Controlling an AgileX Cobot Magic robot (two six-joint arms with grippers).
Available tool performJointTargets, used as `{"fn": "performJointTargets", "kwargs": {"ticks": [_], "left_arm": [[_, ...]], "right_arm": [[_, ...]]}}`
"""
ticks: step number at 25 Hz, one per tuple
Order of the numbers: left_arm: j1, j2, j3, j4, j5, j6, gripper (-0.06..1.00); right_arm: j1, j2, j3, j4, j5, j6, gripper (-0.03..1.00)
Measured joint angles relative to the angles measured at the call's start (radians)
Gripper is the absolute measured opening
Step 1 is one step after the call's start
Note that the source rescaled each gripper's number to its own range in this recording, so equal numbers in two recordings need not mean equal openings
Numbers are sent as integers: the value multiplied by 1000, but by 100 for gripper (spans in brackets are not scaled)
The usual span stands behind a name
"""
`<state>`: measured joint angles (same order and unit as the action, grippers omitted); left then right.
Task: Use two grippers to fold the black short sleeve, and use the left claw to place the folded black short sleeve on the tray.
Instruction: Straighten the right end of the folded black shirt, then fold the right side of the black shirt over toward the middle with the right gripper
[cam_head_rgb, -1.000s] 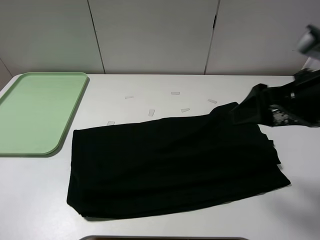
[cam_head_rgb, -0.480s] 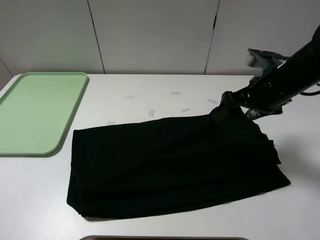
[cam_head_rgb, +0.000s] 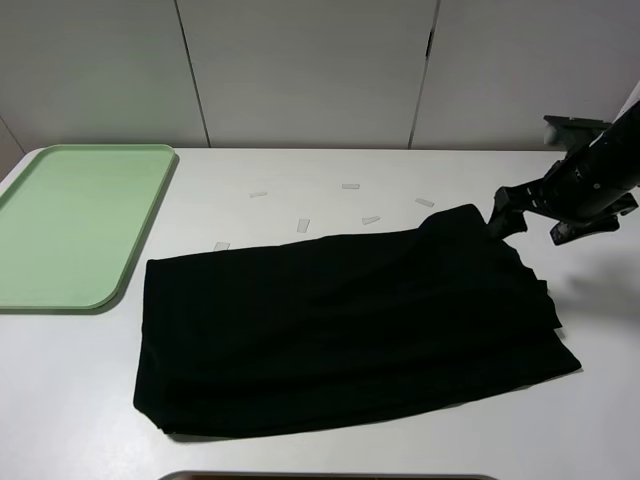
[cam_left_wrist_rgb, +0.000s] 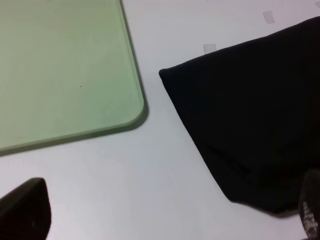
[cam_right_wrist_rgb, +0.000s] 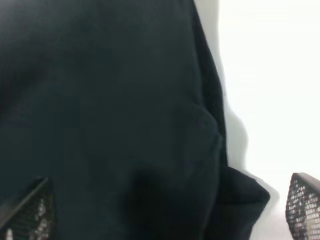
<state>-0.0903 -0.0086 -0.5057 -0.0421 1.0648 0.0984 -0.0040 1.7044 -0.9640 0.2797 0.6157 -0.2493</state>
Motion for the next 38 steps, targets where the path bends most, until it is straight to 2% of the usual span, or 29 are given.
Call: {"fn": "performJointTargets", "kwargs": {"ticks": [8,12,17,25,35,36,38], "left_arm": [[0,0,0,0,0,0,100],[0,0,1,0,0,0,100],[0,0,1,0,0,0,100],[0,0,1,0,0,0,100],[0,0,1,0,0,0,100],[0,0,1,0,0,0,100],[0,0,1,0,0,0,100]], "right_arm": [[-45,129,0,3,-10,-138,100],[-58,196,0,36,-8,-154,100],[-58,223,0,108,7,-198,100],[-58,245,-2,295,71,-377,100],[-58,247,-2,439,170,-541,100],[-58,248,-2,442,176,-545,98],[-58,249,-2,443,182,-547,84]]}}
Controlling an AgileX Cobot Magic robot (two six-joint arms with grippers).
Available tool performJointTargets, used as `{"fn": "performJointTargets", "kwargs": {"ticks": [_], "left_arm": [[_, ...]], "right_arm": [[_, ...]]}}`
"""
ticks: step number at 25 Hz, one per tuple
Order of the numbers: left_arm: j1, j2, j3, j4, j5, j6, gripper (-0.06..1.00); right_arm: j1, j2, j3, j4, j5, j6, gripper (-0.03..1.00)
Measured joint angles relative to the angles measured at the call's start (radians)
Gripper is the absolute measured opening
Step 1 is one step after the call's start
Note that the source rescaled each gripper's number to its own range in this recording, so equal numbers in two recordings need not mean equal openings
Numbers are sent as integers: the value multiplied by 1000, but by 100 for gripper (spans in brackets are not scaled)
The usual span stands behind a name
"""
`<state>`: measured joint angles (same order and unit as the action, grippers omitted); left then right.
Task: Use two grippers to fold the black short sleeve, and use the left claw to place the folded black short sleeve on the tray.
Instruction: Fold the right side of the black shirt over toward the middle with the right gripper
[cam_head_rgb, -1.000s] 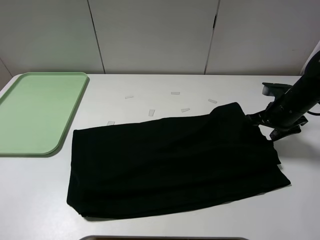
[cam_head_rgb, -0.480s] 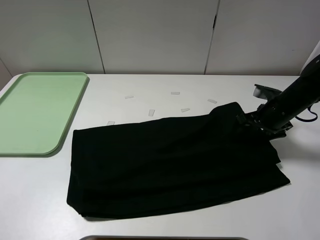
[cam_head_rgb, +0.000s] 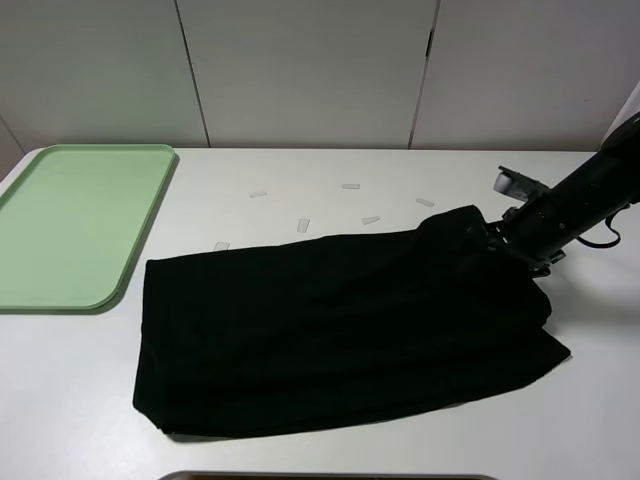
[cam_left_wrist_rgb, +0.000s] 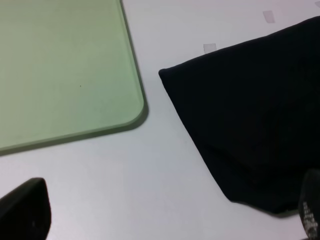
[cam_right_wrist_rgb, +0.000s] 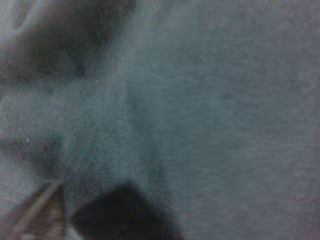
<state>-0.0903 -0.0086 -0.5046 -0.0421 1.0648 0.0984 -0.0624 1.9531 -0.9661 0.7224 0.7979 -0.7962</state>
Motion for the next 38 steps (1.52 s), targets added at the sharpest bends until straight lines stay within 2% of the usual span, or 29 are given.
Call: {"fn": "performJointTargets", "kwargs": {"ticks": [1,5,6,10,13,17,21,26,31,33,38], "left_arm": [[0,0,0,0,0,0,100],[0,0,0,0,0,0,100],[0,0,0,0,0,0,100],[0,0,0,0,0,0,100],[0,0,0,0,0,0,100],[0,0,0,0,0,0,100],[0,0,0,0,0,0,100],[0,0,0,0,0,0,100],[0,0,0,0,0,0,100],[0,0,0,0,0,0,100],[0,0,0,0,0,0,100]], "right_arm": [[0,0,0,0,1,1,73],[0,0,0,-11,-35,30,12],[0,0,0,-20,-45,39,6],[0,0,0,-53,-68,57,7],[5,-1,0,-134,-94,113,7],[37,-58,0,-416,-163,377,7],[73,-136,0,-583,-208,584,7],[96,-158,0,-616,-220,644,7],[159,-158,0,-732,-217,778,7],[167,-158,0,-744,-214,802,7],[265,-160,0,-806,-182,919,7]]}}
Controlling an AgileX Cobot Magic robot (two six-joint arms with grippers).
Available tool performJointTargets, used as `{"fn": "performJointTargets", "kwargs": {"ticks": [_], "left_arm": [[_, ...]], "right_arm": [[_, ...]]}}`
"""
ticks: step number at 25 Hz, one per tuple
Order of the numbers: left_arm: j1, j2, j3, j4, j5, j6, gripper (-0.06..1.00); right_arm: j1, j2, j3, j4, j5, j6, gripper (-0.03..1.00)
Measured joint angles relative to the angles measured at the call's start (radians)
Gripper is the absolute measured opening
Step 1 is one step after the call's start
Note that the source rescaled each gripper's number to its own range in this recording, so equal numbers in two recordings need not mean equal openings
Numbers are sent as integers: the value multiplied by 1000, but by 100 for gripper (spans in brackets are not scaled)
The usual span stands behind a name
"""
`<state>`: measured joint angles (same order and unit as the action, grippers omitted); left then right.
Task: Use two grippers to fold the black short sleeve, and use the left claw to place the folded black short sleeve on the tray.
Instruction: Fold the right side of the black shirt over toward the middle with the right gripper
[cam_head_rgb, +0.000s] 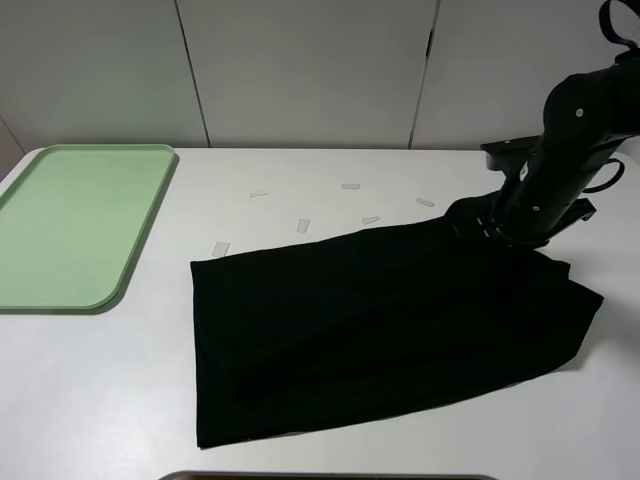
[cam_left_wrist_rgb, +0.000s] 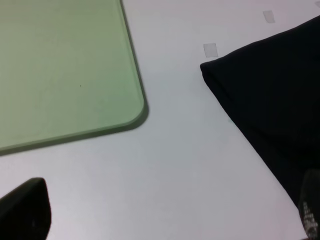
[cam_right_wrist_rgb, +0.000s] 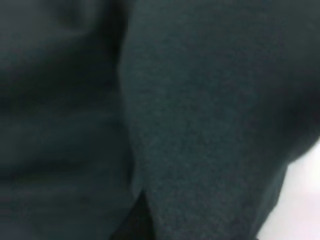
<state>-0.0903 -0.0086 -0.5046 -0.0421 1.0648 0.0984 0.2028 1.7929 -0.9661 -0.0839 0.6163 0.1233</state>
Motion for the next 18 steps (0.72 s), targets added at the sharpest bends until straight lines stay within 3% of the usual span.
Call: {"fn": "performJointTargets", "kwargs": {"ticks": [7,11,18], "left_arm": [[0,0,0,0,0,0,100],[0,0,0,0,0,0,100],[0,0,0,0,0,0,100]], "right_arm": [[167,-94,1,-62,67,177,7],[224,-123,1,-72,99,235,7],[279,-101,1,-41,75,285,7]]}}
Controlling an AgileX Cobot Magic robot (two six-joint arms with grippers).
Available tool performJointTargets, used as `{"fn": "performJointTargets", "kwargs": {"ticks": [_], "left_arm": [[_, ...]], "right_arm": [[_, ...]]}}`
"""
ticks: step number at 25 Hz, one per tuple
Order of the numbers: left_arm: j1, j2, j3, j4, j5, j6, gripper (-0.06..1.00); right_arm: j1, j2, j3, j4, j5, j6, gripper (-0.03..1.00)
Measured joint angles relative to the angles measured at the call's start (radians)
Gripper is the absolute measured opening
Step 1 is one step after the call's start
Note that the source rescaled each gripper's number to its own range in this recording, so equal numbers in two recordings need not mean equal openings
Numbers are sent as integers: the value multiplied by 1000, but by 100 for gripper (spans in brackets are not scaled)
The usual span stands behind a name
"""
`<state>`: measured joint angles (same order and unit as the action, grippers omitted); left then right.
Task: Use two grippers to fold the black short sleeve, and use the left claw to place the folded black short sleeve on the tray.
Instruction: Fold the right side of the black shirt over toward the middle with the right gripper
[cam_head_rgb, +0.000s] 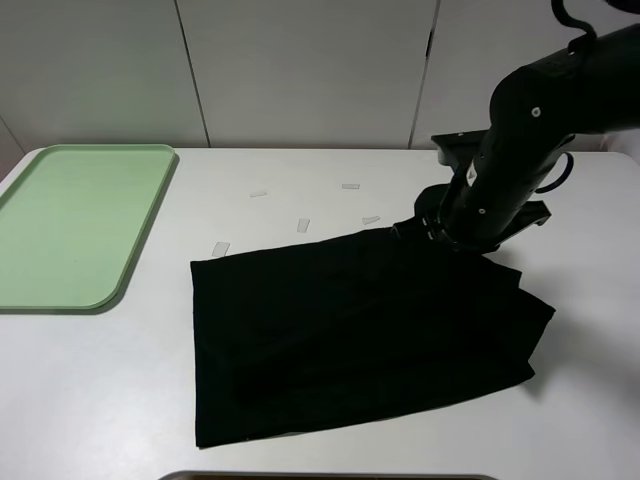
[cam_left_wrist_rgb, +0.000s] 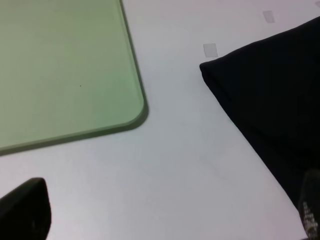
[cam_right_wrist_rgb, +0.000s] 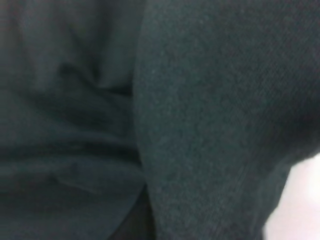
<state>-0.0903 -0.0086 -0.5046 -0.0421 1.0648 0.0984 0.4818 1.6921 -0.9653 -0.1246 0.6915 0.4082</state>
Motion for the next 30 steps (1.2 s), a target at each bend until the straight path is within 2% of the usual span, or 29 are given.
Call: {"fn": "performJointTargets", "kwargs": {"ticks": [3,5,6,9,10,11,13,16,17,18,23,24,27,30], "left_arm": [[0,0,0,0,0,0,100],[0,0,0,0,0,0,100],[0,0,0,0,0,0,100],[0,0,0,0,0,0,100],[0,0,0,0,0,0,100],[0,0,0,0,0,0,100],[0,0,0,0,0,0,100],[0,0,0,0,0,0,100],[0,0,0,0,0,0,100],[0,0,0,0,0,0,100],[0,0,0,0,0,0,100],[0,0,0,0,0,0,100],[0,0,0,0,0,0,100],[0,0,0,0,0,0,100]], "right_arm": [[10,41,0,67,-42,-11,8],[15,53,0,103,-44,-49,15],[16,60,0,125,-44,-72,22],[16,80,0,244,-44,-190,56],[16,83,0,296,-50,-243,64],[16,84,0,339,-62,-298,67],[16,84,0,454,-82,-459,68],[16,84,0,567,-70,-709,68],[16,84,0,567,-70,-709,68],[14,84,0,613,-32,-821,68],[14,84,0,779,147,-1129,68],[14,84,0,835,201,-1218,68],[14,83,0,851,228,-1288,68],[14,47,0,774,189,-1288,68]]}}
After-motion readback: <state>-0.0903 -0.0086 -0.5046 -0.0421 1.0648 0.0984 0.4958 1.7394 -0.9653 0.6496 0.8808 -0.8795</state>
